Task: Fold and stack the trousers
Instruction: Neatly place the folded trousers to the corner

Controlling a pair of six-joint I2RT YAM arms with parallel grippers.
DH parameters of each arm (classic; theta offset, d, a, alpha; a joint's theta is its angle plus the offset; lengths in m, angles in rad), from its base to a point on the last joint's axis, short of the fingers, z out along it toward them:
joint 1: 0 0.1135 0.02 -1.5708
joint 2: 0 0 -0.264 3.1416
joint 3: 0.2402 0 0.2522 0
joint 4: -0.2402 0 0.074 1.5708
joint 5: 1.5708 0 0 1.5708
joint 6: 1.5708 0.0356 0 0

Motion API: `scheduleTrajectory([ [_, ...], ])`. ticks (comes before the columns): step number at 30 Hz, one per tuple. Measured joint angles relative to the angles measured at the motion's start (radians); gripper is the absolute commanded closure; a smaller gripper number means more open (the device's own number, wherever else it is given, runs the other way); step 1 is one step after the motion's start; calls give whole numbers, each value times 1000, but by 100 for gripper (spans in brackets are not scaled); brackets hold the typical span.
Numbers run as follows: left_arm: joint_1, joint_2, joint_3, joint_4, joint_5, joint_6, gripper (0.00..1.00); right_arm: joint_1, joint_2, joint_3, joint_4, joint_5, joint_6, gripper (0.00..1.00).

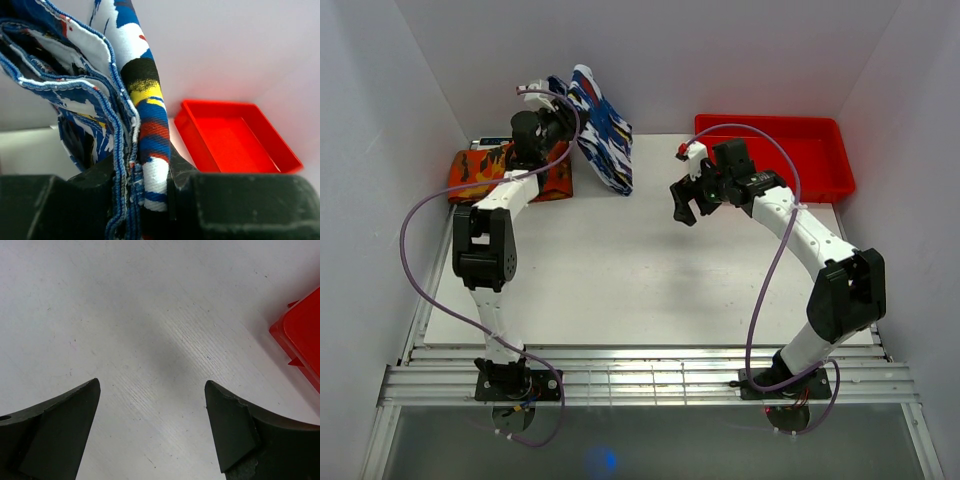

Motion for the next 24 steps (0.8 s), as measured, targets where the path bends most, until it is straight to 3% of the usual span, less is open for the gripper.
scheduleTrajectory([
  [13,98,140,264,-45,47,21,100,-4,5,45,-16,2,-11,10],
  [24,101,146,337,-57,81,21,100,-4,27,59,-18,1,-18,10],
])
